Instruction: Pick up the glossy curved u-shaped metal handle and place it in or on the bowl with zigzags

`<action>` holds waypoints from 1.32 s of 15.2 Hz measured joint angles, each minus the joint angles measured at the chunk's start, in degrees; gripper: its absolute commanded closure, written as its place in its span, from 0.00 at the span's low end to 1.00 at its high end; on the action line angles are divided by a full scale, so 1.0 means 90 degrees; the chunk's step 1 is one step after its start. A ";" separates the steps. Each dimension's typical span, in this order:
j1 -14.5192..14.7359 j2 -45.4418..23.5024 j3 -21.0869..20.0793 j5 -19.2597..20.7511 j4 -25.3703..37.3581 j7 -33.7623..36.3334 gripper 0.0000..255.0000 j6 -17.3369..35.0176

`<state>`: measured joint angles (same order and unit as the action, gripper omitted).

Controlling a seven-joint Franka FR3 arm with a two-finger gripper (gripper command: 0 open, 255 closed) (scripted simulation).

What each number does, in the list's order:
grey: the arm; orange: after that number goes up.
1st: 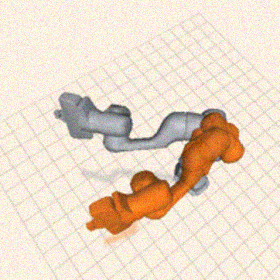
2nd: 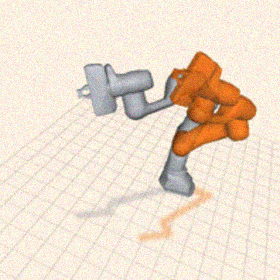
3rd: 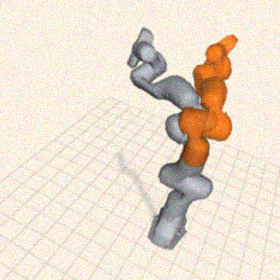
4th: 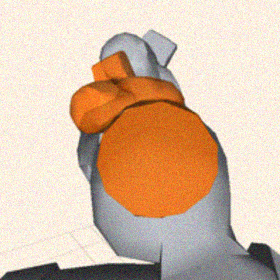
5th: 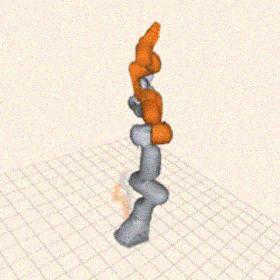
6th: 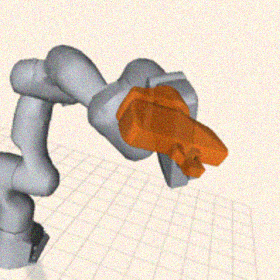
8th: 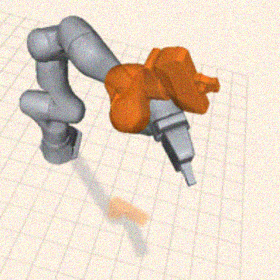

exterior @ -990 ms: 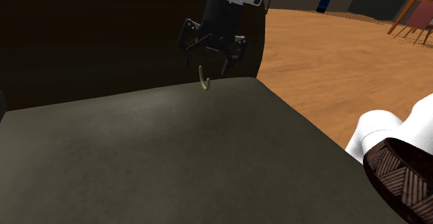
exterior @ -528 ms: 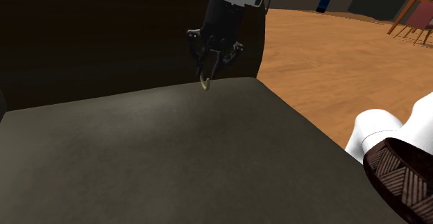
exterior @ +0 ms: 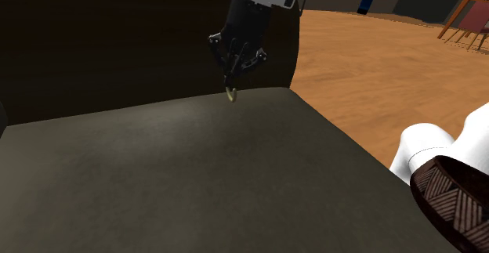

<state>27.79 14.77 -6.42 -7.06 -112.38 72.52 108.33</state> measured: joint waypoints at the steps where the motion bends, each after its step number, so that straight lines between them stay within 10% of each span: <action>1: 0.0000 0.0001 0.0000 -0.0001 -0.0001 0.0002 0.00 -0.0001; 20: 0.0071 0.0776 -0.0092 -0.0501 -0.0745 0.0605 0.00 0.0327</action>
<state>28.43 21.75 -7.25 -11.57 -119.08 77.97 111.28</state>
